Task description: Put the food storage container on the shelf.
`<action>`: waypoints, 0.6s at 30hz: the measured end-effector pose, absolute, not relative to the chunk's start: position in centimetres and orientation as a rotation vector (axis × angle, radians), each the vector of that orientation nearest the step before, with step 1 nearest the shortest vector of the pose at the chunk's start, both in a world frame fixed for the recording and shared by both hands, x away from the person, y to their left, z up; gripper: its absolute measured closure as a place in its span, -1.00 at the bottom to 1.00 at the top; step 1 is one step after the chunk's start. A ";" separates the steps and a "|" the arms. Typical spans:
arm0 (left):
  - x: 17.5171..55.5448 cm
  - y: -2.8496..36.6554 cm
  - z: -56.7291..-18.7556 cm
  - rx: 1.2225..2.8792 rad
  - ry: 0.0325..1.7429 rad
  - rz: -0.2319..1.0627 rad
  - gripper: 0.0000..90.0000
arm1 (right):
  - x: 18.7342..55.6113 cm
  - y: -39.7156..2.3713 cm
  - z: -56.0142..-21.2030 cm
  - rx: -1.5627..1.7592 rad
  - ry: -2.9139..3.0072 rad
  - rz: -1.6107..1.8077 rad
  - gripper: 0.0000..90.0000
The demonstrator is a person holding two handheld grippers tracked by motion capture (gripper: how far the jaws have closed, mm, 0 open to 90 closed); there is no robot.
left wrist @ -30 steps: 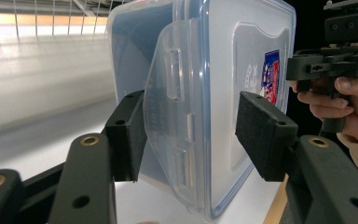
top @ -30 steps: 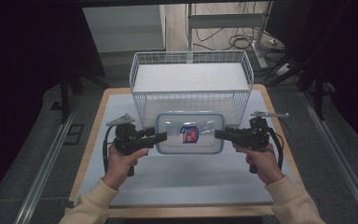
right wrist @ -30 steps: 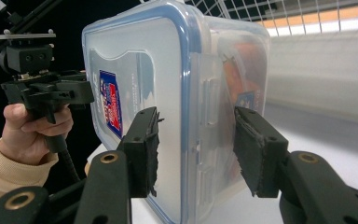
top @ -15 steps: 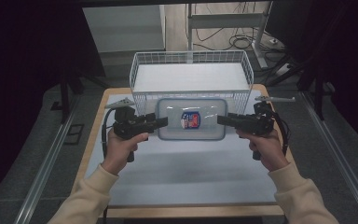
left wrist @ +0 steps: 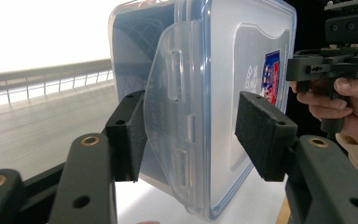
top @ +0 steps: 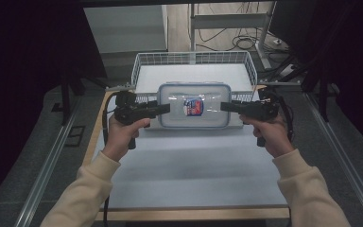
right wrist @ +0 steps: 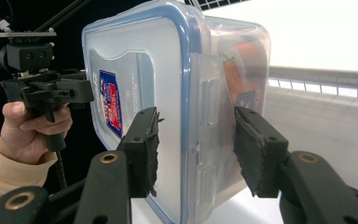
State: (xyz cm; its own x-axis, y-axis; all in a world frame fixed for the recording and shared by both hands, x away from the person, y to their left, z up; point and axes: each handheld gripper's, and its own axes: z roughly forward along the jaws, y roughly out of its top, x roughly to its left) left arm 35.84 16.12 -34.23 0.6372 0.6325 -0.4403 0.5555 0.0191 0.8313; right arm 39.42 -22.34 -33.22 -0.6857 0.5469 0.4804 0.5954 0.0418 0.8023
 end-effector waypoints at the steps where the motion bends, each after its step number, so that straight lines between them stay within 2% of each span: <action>1: 36.1 16.1 -34.0 1.638 0.995 0.078 -0.01 | 39.9 -22.3 -32.8 -1.230 -2.232 -1.756 0.14; 18: 41.0 16.8 -31.3 1.618 1.027 0.021 0.00 | 44.5 -21.8 -29.9 -1.286 -2.187 -1.709 0.14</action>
State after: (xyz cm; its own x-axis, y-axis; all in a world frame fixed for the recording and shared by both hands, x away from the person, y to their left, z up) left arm 40.98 16.80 -31.34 0.6155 0.6159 -0.4918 0.5956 0.0452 0.8020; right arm 44.49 -21.84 -29.90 -0.6438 0.5539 0.5280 0.6462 0.0239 0.7628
